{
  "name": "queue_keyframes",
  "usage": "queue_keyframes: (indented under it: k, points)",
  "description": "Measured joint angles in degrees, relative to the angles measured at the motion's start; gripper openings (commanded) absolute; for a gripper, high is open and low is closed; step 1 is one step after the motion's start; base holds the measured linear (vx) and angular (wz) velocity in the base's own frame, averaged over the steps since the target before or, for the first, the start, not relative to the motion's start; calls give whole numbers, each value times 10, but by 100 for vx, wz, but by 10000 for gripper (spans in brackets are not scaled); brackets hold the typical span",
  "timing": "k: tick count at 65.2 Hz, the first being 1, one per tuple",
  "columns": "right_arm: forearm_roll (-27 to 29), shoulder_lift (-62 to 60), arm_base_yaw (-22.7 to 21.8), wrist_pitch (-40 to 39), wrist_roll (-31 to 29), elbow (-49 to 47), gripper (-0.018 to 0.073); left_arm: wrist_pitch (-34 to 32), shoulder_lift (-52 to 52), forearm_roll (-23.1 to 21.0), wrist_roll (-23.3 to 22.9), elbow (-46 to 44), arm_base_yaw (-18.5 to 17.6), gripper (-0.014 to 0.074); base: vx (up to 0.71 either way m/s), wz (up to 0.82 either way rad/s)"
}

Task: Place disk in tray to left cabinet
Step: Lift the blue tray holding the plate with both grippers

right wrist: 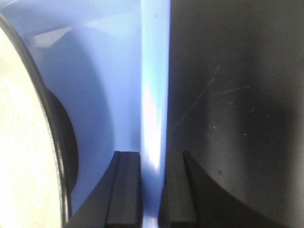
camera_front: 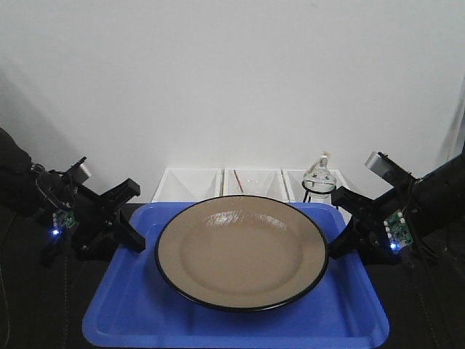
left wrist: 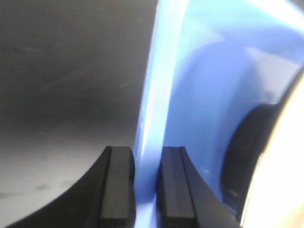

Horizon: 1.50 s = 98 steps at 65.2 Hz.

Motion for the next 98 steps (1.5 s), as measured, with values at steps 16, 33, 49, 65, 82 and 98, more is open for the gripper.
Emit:
queue_keyframes:
  k: [16,33,49,65,82,98]
  points:
    - [19,0,-1,8,4,-6,-6,1,-34,-2,-18,0,10,-3,0,0]
    - [58,0,-1,12,14,-29,-6,4,-63,-11,-24,0,29,-3,0,0]
    - [66,0,-1,12,18,-31,-6,3,-67,-9,-25,0,32,-3,0,0]
    - [71,0,-1,12,18,-31,-6,3,-68,-2,-27,0,32,-3,0,0]
    - [73,0,-1,11,18,-31,-6,1,-68,1,-27,0,32,-3,0,0]
    - [74,0,-1,11,18,-31,-6,1,-68,2,-27,0,32,-3,0,0]
